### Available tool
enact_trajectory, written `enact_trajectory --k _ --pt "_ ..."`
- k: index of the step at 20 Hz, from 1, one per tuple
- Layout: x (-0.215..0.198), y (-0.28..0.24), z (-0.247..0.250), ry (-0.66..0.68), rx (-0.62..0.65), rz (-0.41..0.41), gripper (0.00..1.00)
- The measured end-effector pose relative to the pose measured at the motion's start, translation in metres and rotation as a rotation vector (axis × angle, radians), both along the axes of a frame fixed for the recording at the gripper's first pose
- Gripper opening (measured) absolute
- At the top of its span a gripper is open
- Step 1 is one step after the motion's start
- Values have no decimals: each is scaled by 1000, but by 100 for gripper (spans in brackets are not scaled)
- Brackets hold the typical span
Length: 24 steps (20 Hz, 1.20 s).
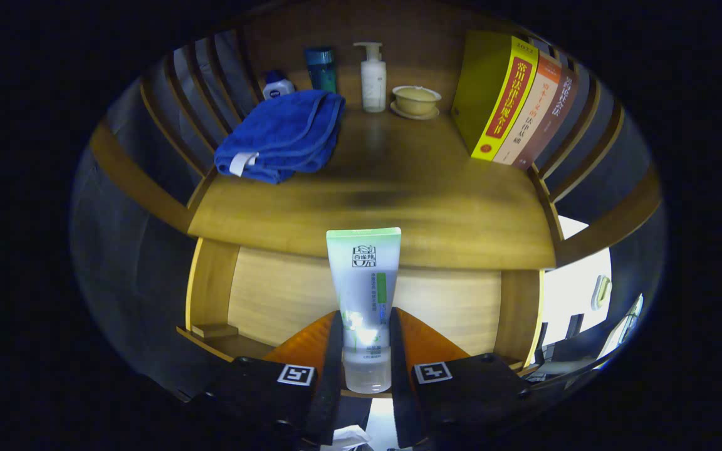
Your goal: Pull open the drawer, take out the items inside it, and place them on the countertop above the cabinet.
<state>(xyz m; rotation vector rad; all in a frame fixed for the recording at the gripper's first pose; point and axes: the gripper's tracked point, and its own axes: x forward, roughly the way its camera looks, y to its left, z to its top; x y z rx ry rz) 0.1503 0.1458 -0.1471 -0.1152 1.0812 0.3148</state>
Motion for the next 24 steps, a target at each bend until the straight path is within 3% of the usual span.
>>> enact_trajectory --k 7,13,24 --pt "65 -1 14 -48 -15 -24 44" --pt "108 2 -12 -35 -64 -31 44" --pt "134 3 -48 -4 -79 -54 46"
